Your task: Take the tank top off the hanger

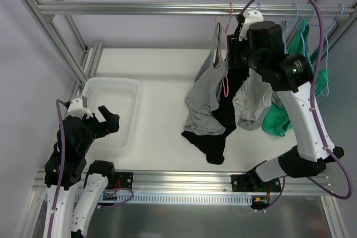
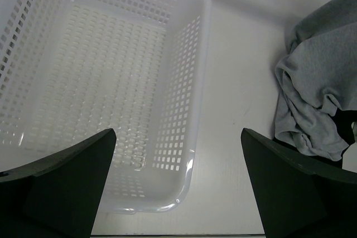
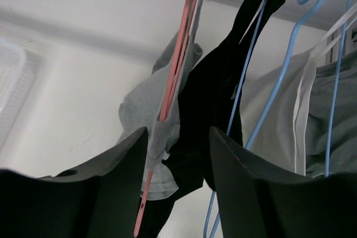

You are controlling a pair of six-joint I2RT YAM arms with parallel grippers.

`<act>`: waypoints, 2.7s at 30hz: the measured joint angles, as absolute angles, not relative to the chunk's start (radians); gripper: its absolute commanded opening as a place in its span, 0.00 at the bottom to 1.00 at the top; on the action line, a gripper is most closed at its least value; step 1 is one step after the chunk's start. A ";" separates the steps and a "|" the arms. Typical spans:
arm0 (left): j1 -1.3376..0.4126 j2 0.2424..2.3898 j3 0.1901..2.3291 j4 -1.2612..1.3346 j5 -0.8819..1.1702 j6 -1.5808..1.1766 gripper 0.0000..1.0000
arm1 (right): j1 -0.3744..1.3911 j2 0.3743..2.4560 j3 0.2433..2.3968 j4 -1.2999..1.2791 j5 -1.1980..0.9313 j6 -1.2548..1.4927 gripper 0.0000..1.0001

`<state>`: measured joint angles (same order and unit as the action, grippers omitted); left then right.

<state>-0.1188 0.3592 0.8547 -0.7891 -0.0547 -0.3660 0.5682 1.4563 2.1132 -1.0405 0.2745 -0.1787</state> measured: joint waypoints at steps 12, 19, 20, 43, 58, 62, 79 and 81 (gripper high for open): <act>-0.159 0.364 0.854 -0.789 -0.054 -0.376 0.99 | 0.571 1.582 2.096 -0.942 0.336 -0.196 0.40; -0.178 0.364 0.854 -0.789 -0.053 -0.376 0.99 | 0.572 1.581 2.018 -0.875 0.368 -0.187 0.10; -0.183 0.364 0.854 -0.789 -0.054 -0.377 0.99 | 0.572 1.581 2.004 -0.861 0.383 -0.182 0.06; -0.237 0.363 0.852 -0.789 -0.056 -0.379 0.99 | 0.574 1.227 1.633 -0.382 0.347 -0.097 0.00; -0.259 0.597 0.990 -0.563 0.410 -0.399 0.99 | 0.606 0.743 1.175 -0.473 -0.094 0.049 0.00; -0.424 0.725 1.073 -0.447 0.436 -0.407 0.99 | 0.613 0.589 1.099 -0.515 -0.162 0.110 0.00; -1.073 1.361 1.443 -0.310 -0.382 -0.105 0.51 | 0.614 0.484 1.180 -0.771 -0.241 0.085 0.00; -1.073 1.368 1.443 -0.309 -0.403 -0.095 0.40 | 0.614 0.473 1.194 -0.790 -0.241 0.079 0.00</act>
<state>-1.0729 1.3678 1.4429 -0.3092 -0.4034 -0.0952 0.6136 0.4732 1.1942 -0.7898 -0.2413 0.0788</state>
